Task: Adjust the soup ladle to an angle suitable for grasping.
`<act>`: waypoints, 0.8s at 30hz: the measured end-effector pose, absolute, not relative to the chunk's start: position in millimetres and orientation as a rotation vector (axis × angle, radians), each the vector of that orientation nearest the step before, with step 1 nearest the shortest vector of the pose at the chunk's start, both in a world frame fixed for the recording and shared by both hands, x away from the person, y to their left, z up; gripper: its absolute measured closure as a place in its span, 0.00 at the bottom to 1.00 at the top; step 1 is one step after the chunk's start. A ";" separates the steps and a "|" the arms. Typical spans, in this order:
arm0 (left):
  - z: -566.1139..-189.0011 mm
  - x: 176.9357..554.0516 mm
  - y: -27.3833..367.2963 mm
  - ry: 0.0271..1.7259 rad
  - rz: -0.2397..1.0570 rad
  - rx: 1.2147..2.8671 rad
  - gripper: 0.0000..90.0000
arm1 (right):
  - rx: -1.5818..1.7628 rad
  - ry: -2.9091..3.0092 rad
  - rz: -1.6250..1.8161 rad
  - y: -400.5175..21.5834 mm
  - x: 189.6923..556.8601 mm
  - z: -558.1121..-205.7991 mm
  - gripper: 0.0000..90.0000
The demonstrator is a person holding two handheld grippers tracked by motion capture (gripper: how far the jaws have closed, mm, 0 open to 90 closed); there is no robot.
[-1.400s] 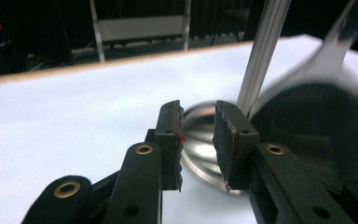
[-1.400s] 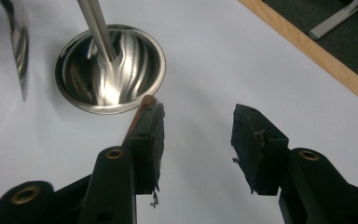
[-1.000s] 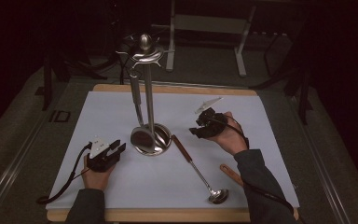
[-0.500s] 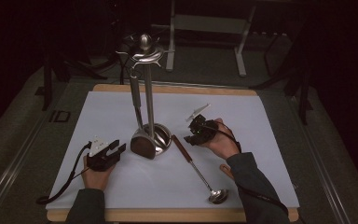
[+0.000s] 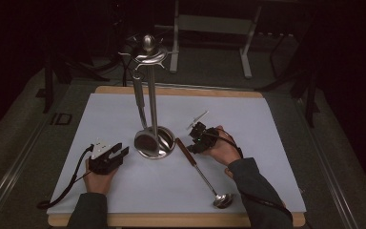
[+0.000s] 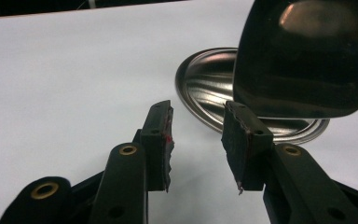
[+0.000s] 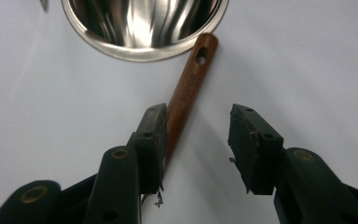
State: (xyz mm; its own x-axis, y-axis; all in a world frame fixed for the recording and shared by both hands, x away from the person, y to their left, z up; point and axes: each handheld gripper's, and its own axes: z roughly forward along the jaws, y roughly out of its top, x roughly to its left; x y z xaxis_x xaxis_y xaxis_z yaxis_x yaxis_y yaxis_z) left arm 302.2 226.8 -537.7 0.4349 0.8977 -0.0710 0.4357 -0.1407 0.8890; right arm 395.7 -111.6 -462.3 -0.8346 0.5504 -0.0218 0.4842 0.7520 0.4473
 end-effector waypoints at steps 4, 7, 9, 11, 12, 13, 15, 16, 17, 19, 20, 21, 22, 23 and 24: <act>-537.8 302.4 226.8 1.154 0.619 1.752 0.70 | 0.832 2.815 0.630 -109.5 394.9 -467.4 0.63; -537.8 302.4 226.8 1.155 0.619 1.752 0.70 | 0.832 2.829 0.611 -106.5 394.5 -472.3 0.63; -537.7 302.3 226.7 1.155 0.620 1.752 0.70 | 0.831 2.831 0.608 -106.0 394.4 -472.9 0.63; -537.7 302.3 226.8 1.159 0.624 1.752 0.70 | 0.833 2.854 0.599 -103.0 393.6 -475.8 0.63; -537.8 302.4 226.7 1.160 0.624 1.751 0.70 | 0.839 2.853 0.594 -102.0 393.3 -476.6 0.63; -537.7 302.3 226.7 1.159 0.624 1.751 0.70 | 0.838 2.860 0.589 -101.4 393.3 -477.1 0.63; -537.7 302.3 226.8 1.159 0.624 1.752 0.70 | 0.840 2.865 0.577 -99.9 393.3 -478.6 0.63; -537.8 302.4 226.7 1.159 0.623 1.751 0.70 | 0.837 2.871 0.569 -99.2 393.4 -479.2 0.63; -537.6 302.2 226.7 1.160 0.626 1.751 0.70 | 0.843 2.874 0.568 -98.3 393.2 -480.2 0.63; -537.3 301.9 227.1 1.161 0.631 1.752 0.70 | 0.842 2.878 0.558 -97.1 393.4 -482.0 0.63; -537.4 301.9 227.1 1.162 0.631 1.751 0.70 | 0.840 2.881 0.552 -96.7 393.7 -482.9 0.63; -537.4 301.9 227.1 1.162 0.631 1.751 0.70 | 0.840 2.881 0.552 -96.7 393.7 -482.9 0.63; -537.4 301.9 227.1 1.161 0.632 1.752 0.70 | 0.845 2.885 0.548 -96.3 393.9 -484.0 0.63; -537.3 301.8 227.1 1.162 0.632 1.751 0.70 | 0.848 2.892 0.540 -95.9 395.0 -487.1 0.63; -537.4 301.9 227.1 1.162 0.632 1.751 0.70 | 0.851 2.896 0.535 -95.8 395.2 -488.5 0.63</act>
